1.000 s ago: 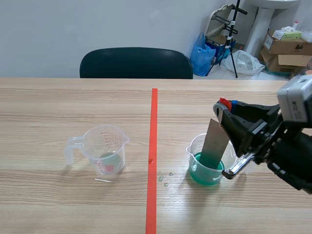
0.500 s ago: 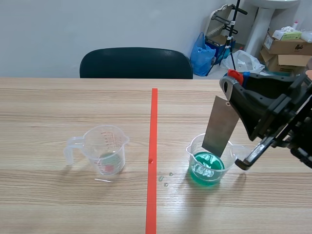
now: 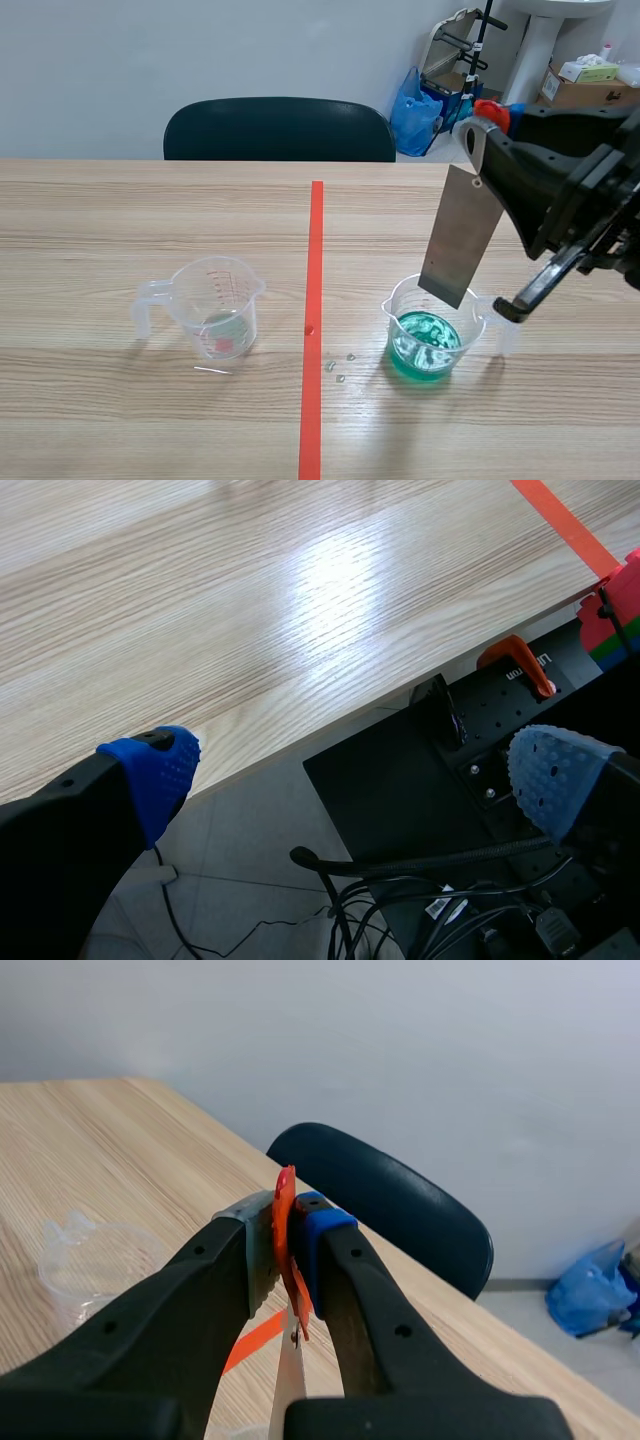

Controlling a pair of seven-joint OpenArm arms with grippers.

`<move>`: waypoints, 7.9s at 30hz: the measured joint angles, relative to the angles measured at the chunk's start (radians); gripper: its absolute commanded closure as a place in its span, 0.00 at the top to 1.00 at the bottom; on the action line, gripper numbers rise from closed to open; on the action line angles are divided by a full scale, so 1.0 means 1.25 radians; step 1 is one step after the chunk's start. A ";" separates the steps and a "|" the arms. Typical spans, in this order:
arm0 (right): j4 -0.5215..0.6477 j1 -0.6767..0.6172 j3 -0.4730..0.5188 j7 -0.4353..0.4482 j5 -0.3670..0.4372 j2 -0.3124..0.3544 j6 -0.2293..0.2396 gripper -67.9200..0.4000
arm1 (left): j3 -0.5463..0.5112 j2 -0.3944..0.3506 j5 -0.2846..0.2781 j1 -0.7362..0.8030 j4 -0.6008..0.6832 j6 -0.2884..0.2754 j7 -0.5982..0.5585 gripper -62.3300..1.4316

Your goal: Do the redox reaction experiment

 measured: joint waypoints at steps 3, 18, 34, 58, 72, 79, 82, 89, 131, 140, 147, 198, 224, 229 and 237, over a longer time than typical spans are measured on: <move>0.016 0.000 0.010 -0.024 0.006 0.000 0.000 0.03 | 0.000 0.000 0.000 -0.001 0.000 0.000 0.000 1.00; 0.063 0.000 0.043 -0.088 0.041 0.002 0.003 0.03 | 0.000 0.000 0.000 -0.002 0.000 0.000 0.000 1.00; 0.063 0.000 0.045 -0.089 0.075 0.027 0.003 0.03 | 0.000 0.000 0.000 -0.002 0.000 0.000 0.000 1.00; 0.063 0.000 0.045 -0.124 0.098 0.027 0.003 0.03 | 0.000 0.000 0.000 -0.002 0.000 0.000 0.000 1.00; 0.063 0.000 0.045 -0.120 0.118 0.027 0.003 0.03 | 0.000 0.000 0.000 -0.002 0.000 0.000 0.000 1.00; 0.063 0.000 0.045 -0.117 0.118 0.027 0.003 0.03 | 0.000 0.000 0.000 -0.002 0.000 0.000 0.000 1.00; 0.063 0.000 0.045 -0.117 0.118 0.027 0.003 0.03 | 0.000 0.000 0.000 -0.002 0.000 0.000 0.000 1.00; 0.063 0.000 0.045 -0.117 0.118 0.027 0.003 0.03 | 0.000 0.000 0.000 -0.002 0.000 0.000 0.000 1.00; 0.063 0.000 0.045 -0.117 0.118 0.027 0.003 0.03 | 0.000 0.000 0.000 -0.002 0.000 0.000 0.000 1.00; 0.063 0.000 0.045 -0.117 0.118 0.027 0.003 0.03 | 0.000 0.000 0.000 -0.002 0.000 0.000 0.000 1.00; 0.063 0.000 0.045 -0.117 0.118 0.027 0.003 0.03 | 0.000 0.000 0.000 -0.002 0.000 0.000 0.000 1.00; 0.063 0.000 0.045 -0.111 0.118 0.027 0.027 0.03 | 0.000 -0.015 -0.001 -0.002 0.000 0.033 -0.052 0.66; 0.063 0.000 0.045 -0.111 0.118 0.027 0.027 0.03 | 0.717 -0.340 -0.512 -1.078 -0.007 -0.097 0.447 0.06; 0.063 0.000 0.045 -0.111 0.118 0.027 0.027 0.03 | 0.909 -0.178 -0.512 -1.262 -0.090 -0.071 0.529 0.06; 0.063 0.000 0.045 -0.111 0.118 0.026 0.027 0.03 | 1.042 0.038 -0.535 -1.357 -0.256 -0.071 0.561 0.06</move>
